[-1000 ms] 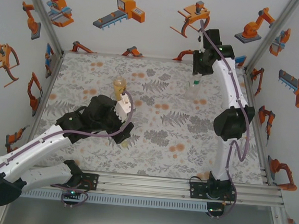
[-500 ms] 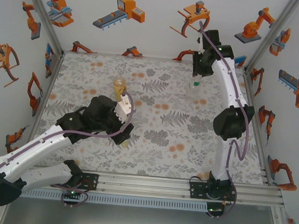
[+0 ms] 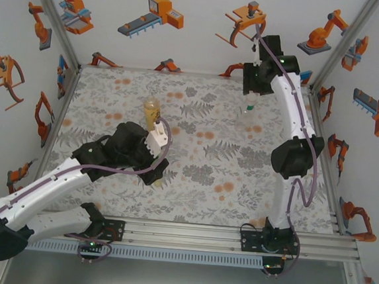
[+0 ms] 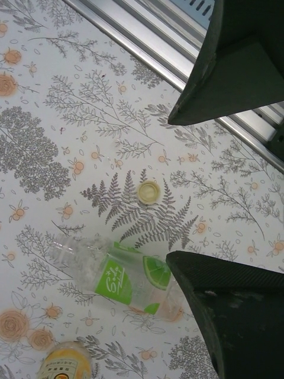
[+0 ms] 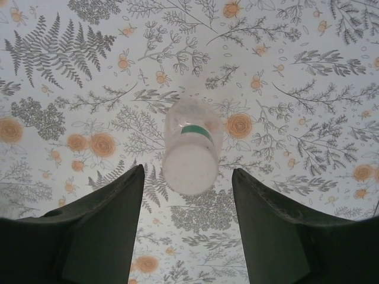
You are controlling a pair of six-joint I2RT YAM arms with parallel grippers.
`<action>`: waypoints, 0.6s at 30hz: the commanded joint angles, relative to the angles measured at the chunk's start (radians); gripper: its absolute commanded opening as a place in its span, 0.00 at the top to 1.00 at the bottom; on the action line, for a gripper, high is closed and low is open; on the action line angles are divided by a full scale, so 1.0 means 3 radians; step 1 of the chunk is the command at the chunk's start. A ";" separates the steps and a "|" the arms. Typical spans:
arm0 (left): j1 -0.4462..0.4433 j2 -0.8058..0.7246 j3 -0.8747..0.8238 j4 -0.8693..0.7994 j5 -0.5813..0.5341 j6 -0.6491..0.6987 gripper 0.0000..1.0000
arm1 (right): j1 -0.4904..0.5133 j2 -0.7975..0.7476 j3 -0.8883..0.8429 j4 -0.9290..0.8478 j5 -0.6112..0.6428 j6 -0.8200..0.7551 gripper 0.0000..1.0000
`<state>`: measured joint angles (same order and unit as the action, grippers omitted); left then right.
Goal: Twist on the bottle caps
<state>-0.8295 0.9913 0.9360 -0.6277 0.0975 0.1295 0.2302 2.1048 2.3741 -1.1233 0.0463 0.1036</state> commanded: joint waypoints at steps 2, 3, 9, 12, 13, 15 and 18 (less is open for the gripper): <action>0.0136 0.0137 0.0224 -0.0198 0.0123 0.0146 0.19 | -0.0017 -0.0470 0.0023 -0.0137 0.0038 0.0021 0.43; 0.0172 0.0182 0.0254 -0.0231 0.0159 0.0179 0.19 | -0.0017 -0.0549 -0.0040 -0.0137 0.0017 0.0030 0.43; 0.0513 0.0564 0.0382 -0.0290 0.0436 0.0395 0.17 | -0.0007 -0.1187 -0.0711 -0.0031 -0.0129 0.0163 0.43; 0.0610 0.0746 0.0382 -0.0207 0.0353 0.0493 0.16 | 0.0000 -0.1565 -0.1152 0.0087 -0.0166 0.0235 0.43; 0.0637 0.0810 0.0369 -0.0162 0.0319 0.0530 0.15 | 0.0004 -0.1691 -0.1304 0.0124 -0.0177 0.0266 0.43; 0.0672 0.0928 0.0344 -0.0079 0.0248 0.0606 0.12 | 0.0002 -0.1908 -0.1561 0.0196 -0.0200 0.0308 0.43; 0.0725 0.1094 0.0304 0.0044 0.0152 0.0734 0.07 | 0.0005 -0.2181 -0.1878 0.0254 -0.0221 0.0358 0.42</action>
<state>-0.6273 1.2877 1.0267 -0.6567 0.1661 0.2768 0.2306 1.5208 1.8843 -1.0813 -0.0025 0.1719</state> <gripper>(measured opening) 0.916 0.572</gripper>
